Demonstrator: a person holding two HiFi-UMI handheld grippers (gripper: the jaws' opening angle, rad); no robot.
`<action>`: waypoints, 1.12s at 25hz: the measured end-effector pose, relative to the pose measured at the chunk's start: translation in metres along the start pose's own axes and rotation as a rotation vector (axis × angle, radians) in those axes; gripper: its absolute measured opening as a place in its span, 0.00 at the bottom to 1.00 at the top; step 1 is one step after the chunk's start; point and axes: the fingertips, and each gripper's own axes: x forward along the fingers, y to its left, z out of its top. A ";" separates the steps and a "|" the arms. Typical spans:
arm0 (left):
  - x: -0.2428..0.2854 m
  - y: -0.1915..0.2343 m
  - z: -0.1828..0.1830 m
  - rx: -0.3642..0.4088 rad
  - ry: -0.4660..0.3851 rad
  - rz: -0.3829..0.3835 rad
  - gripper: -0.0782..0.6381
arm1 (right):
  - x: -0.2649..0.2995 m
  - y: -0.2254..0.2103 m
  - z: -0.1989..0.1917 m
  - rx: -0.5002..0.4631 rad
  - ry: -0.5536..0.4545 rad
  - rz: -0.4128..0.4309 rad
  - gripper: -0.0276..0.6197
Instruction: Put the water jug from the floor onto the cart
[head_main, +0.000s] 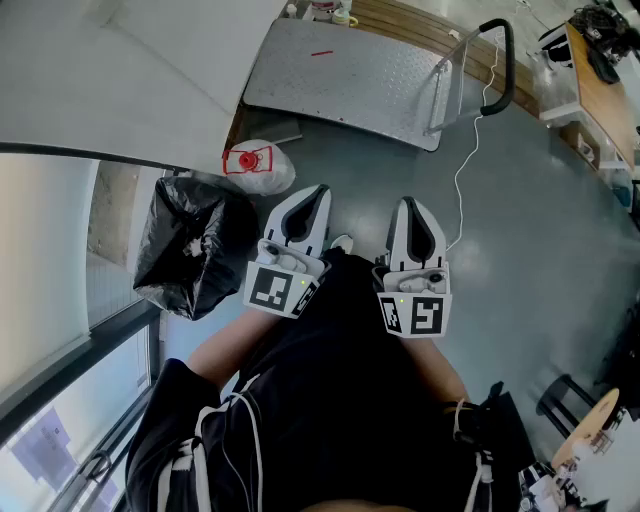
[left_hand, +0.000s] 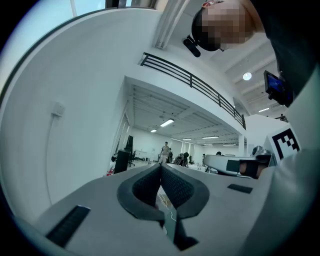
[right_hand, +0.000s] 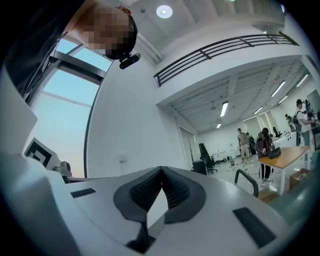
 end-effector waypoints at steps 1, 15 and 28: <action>-0.001 -0.002 0.000 0.009 -0.003 0.003 0.13 | -0.002 0.000 0.001 -0.012 -0.004 0.000 0.07; -0.002 -0.022 -0.002 0.029 -0.028 -0.028 0.13 | -0.017 -0.011 0.003 -0.070 -0.032 -0.020 0.07; -0.023 0.029 -0.004 0.062 -0.017 0.145 0.13 | -0.026 -0.029 -0.001 -0.019 -0.042 -0.039 0.07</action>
